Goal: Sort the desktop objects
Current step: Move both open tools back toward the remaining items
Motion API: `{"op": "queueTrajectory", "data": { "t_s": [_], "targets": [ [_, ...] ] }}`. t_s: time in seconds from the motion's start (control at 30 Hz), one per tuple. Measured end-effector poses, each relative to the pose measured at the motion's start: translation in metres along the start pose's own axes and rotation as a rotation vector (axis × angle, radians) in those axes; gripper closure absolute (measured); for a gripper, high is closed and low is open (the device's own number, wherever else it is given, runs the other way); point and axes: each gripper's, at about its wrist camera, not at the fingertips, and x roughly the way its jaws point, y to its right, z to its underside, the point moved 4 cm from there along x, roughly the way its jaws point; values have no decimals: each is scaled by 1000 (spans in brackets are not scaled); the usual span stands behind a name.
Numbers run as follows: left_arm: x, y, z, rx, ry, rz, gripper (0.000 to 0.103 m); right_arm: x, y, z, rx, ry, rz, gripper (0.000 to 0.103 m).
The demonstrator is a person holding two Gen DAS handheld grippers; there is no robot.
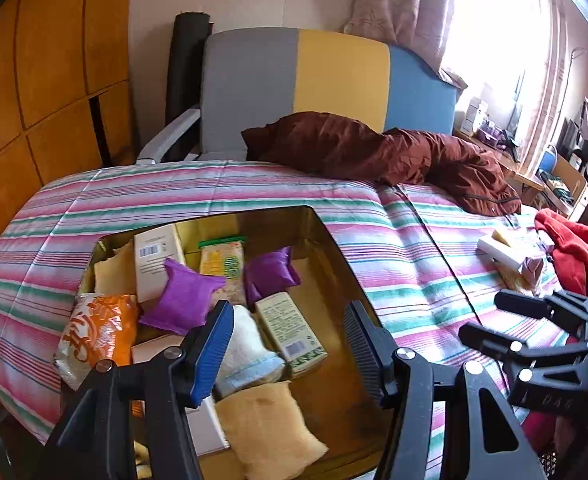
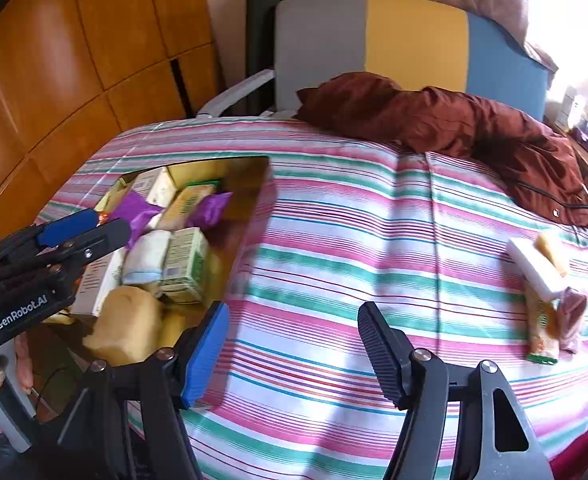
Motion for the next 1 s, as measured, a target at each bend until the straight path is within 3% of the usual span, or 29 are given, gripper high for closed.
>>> {"op": "queueTrajectory", "data": {
  "t_s": [0.33,1.0],
  "targets": [
    [4,44,-1,89,-12,65,45,-21,53,2,73,-3,98,24],
    [26,142,0,265,-61,204,45,-74,191,1,341,-9,235,24]
  ]
}}
